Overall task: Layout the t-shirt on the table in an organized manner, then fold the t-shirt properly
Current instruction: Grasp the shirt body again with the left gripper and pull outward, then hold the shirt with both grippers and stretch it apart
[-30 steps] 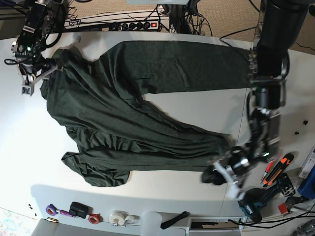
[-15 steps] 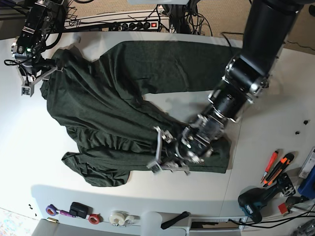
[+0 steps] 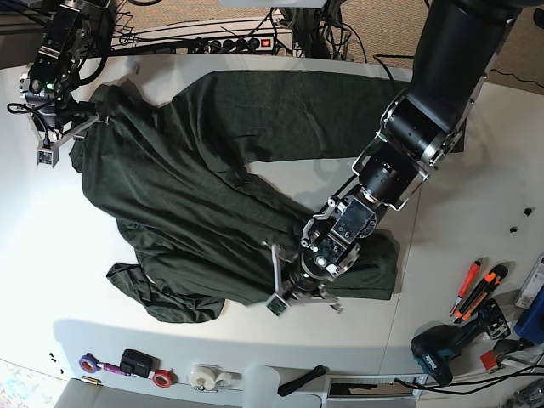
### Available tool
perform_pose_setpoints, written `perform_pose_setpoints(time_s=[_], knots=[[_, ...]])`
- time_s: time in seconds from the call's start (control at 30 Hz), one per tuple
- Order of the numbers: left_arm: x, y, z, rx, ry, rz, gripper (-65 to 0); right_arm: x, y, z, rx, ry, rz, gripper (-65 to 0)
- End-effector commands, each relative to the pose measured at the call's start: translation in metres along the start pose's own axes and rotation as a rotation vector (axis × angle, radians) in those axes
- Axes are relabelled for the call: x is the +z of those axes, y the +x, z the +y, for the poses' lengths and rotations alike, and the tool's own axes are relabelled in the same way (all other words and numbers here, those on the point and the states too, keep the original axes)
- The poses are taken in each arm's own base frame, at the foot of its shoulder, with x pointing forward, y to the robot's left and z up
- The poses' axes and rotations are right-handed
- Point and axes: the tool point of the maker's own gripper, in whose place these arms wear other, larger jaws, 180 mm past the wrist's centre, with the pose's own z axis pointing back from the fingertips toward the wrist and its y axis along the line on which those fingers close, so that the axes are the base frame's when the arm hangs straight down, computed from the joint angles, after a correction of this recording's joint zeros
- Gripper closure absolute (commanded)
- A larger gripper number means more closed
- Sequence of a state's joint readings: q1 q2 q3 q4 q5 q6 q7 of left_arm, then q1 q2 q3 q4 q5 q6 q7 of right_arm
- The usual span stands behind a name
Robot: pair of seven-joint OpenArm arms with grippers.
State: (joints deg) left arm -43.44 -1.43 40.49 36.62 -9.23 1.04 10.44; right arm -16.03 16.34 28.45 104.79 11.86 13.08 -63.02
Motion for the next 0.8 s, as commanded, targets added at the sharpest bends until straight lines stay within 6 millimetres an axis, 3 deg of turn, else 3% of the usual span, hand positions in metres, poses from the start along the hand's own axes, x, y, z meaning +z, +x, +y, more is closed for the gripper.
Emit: perform_pose_setpoints(time_s=[0.0,0.23,0.43,0.5,0.63,0.77], knots=[[0.001,0.025,0.027,-0.005,0.071,-0.055,0.0,0.004,0.012,-0.008,0.014,-0.022,-0.036,-26.0],[0.019,-0.016,0.106,0.061,0.346,0.065,0.0,0.004,0.012,-0.008,0.014,-0.023,-0.032,-26.1],[0.039,-0.056,0.157,0.222,0.410,0.144,0.0,0.004,0.011,-0.009,0.014,-0.024,-0.030,-26.1],[0.040,-0.067,0.158,0.250,0.355,0.164,0.0,0.004,0.011,-0.009,0.015,-0.023,-0.032,-26.0],[0.042,-0.081,0.146,0.277,0.210,0.167,-27.7,0.004,0.024,-0.007,0.017,-0.018,-0.078,-26.1],[0.044,-0.075,0.142,0.333,0.185,0.128,-29.5,0.006,0.050,-0.005,0.013,-0.008,-0.152,-26.1]])
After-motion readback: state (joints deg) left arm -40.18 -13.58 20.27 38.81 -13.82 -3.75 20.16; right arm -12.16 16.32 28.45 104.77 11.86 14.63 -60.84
